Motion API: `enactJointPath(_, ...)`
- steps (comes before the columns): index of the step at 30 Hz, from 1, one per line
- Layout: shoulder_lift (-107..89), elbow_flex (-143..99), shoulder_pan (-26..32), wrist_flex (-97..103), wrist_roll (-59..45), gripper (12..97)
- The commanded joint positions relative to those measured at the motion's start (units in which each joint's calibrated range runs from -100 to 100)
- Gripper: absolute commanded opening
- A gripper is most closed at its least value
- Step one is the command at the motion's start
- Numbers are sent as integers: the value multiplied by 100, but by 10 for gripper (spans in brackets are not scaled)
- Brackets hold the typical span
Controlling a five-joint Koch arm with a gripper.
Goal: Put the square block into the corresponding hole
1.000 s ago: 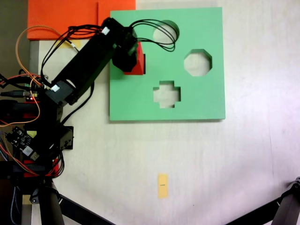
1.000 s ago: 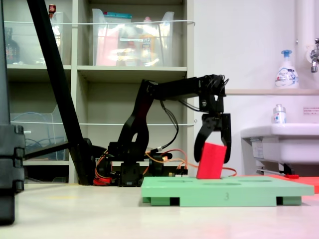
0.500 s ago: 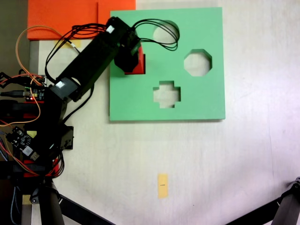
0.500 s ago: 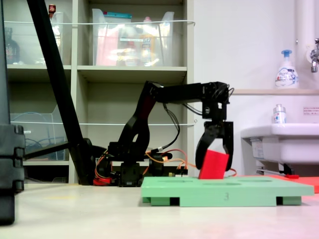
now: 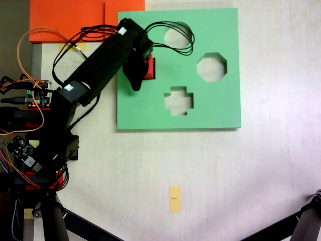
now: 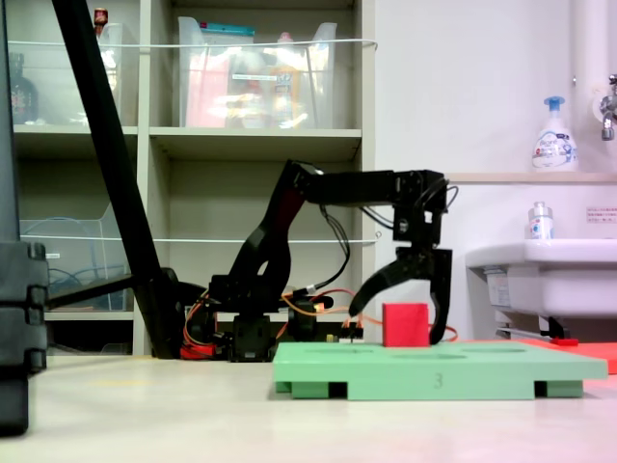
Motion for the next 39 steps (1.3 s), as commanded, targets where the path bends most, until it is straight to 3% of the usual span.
enactJointPath(1,-864,129,-49,-206,-142,706)
enactJointPath(13,-5040,39,-728,-206,-1778,670)
enactJointPath(18,-6129,39,-1372,-206,-3463,670)
enactJointPath(22,-6283,-11,-2159,-206,-5421,662)
enactJointPath(26,-6311,-230,-2344,-206,-5617,640)
enactJointPath(29,-7149,-1626,-2520,401,-5661,613)
enactJointPath(35,-10585,-6153,-2305,4166,-6256,580)
enactJointPath(39,-10752,-8346,-2354,5986,-6632,577)
